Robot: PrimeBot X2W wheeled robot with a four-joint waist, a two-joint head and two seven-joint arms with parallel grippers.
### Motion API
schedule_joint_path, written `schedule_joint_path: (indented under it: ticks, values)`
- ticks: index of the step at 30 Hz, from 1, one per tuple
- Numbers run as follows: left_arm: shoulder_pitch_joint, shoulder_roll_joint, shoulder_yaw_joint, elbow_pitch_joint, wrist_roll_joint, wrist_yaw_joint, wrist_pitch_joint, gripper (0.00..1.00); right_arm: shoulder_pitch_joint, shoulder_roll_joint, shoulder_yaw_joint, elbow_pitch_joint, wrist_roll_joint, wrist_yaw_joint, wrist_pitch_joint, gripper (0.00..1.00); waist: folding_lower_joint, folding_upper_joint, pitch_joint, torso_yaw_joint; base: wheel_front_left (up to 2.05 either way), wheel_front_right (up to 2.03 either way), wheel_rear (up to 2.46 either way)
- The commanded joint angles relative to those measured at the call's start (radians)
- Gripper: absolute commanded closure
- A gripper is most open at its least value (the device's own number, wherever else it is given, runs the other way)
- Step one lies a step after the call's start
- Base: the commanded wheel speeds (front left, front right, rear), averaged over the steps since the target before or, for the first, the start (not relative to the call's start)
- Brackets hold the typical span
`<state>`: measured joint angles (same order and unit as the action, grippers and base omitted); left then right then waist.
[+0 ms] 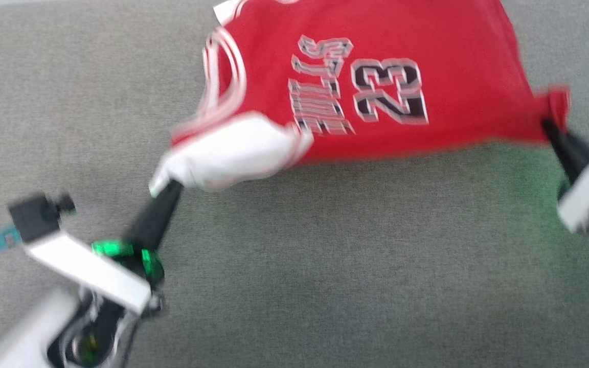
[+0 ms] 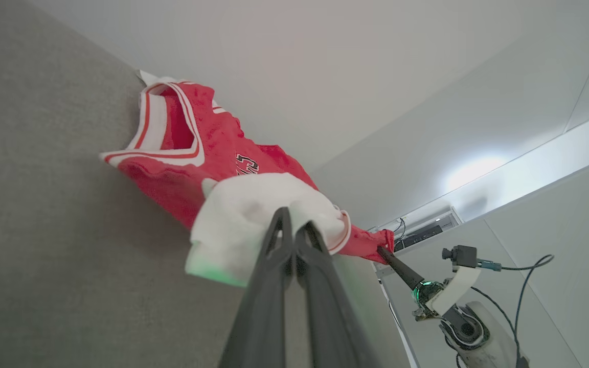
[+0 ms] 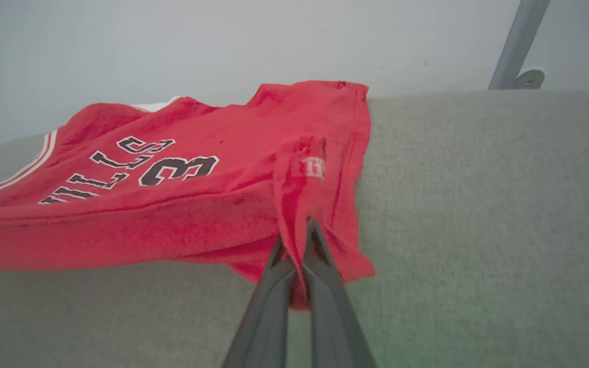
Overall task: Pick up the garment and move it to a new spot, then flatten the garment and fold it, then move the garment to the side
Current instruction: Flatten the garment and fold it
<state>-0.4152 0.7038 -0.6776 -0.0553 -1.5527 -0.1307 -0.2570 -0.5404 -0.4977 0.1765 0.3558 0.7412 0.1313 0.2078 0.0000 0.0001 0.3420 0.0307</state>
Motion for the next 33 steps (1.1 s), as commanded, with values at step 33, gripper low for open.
schedule_joint_path:
  ticks: [33]
  values:
    - [-0.16,-0.018,0.032,0.083,0.033,0.001,0.207,1.0,0.295,0.248,-0.375,-0.377,-0.131,-0.001,0.295,1.0,0.0,-0.0001,0.052,-0.064,0.0,0.0,0.0]
